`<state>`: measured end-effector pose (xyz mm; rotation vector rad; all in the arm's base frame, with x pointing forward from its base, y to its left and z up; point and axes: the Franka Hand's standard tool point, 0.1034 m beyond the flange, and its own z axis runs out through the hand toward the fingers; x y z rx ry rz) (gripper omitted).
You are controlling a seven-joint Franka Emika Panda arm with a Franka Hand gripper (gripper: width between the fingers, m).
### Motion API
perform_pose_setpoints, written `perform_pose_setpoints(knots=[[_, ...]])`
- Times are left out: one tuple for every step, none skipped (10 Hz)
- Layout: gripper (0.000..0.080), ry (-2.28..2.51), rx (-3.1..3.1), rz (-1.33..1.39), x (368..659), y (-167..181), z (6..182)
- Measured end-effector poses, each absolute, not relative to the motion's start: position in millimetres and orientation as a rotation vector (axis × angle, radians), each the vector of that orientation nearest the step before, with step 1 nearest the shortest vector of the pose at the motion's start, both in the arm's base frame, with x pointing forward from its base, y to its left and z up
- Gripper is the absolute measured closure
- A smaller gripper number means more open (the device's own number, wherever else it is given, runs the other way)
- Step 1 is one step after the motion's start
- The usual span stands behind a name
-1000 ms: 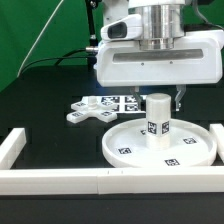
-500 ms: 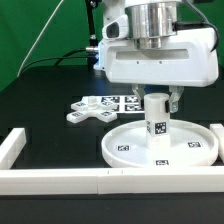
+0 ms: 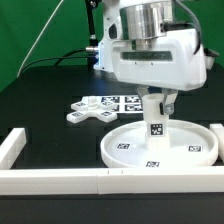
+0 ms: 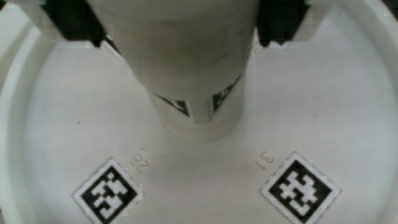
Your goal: Assemble round table
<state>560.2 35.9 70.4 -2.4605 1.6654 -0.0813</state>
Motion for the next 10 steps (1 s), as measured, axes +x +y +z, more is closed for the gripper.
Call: perform_pose_setpoints(knots=[[0.0386, 1.845, -2.315, -0.049, 561, 40, 70.3], [0.0386, 2.007, -2.172, -0.026, 562, 43, 69.7], [0.0386, 2.125, -2.044, -0.018, 563, 43, 69.7], [0.0386, 2.200, -1.950, -0.005, 563, 43, 69.8], [0.0386, 2.260, -1.866, 0.005, 563, 43, 69.8], [0.0386, 2.265, -1.861, 0.006, 563, 43, 69.8], [0.0386, 2.261, -1.865, 0.005, 563, 43, 69.8], [0.0386, 2.258, -1.869, 0.005, 563, 43, 69.7], [0.0280, 2.245, -1.886, 0.011, 562, 44, 70.9], [0.0181, 2.204, -1.924, 0.039, 561, 49, 80.8]])
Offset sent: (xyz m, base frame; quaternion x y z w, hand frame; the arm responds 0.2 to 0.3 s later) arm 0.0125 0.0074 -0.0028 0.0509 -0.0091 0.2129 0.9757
